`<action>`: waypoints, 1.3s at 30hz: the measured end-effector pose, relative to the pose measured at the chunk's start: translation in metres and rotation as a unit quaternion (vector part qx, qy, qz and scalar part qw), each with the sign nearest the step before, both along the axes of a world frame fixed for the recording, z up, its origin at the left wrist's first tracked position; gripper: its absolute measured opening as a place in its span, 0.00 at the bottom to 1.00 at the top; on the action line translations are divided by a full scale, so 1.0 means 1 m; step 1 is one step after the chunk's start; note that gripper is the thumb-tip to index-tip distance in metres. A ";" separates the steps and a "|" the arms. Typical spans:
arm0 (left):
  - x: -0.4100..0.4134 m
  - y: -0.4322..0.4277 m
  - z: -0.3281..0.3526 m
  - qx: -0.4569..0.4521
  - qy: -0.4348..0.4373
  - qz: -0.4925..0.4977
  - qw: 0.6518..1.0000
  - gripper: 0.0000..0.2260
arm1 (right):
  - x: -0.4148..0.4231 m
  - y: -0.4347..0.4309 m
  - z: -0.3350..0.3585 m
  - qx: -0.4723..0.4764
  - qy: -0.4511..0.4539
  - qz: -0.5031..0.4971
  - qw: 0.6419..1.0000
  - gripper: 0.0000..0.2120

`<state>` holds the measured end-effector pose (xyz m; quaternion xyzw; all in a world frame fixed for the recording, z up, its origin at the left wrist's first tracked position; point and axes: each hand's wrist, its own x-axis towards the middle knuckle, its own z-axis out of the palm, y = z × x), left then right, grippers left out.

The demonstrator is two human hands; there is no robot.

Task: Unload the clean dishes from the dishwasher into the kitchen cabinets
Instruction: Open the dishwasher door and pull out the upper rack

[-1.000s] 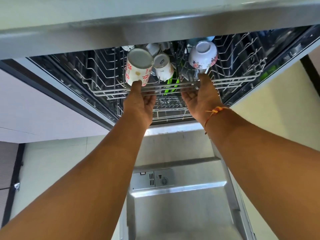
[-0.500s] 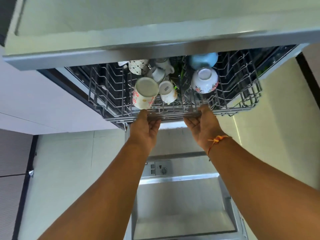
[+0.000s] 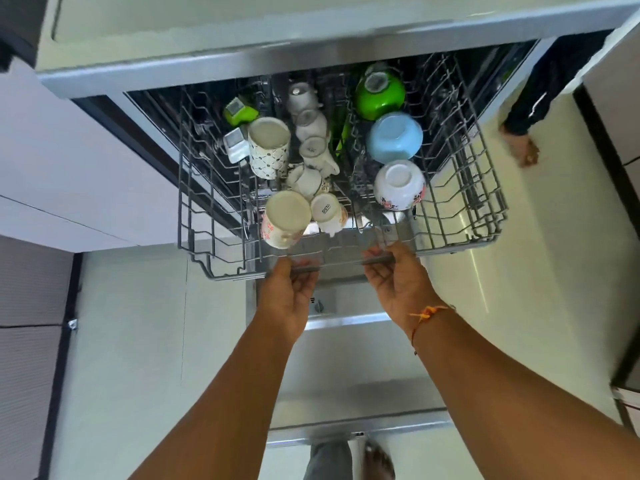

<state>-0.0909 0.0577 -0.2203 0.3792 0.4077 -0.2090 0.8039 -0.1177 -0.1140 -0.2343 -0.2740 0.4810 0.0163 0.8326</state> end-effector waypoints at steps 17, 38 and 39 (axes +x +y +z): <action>-0.053 0.004 0.004 0.000 0.021 0.009 1.000 0.06 | -0.051 0.002 0.004 -0.004 0.017 0.014 1.000 0.03; -0.091 0.021 -0.001 0.005 0.058 0.002 0.998 0.13 | -0.093 0.012 0.019 0.020 0.052 0.034 0.998 0.06; -0.091 0.021 0.000 0.005 0.060 0.001 0.998 0.12 | -0.093 0.011 0.021 0.018 0.056 0.037 0.998 0.06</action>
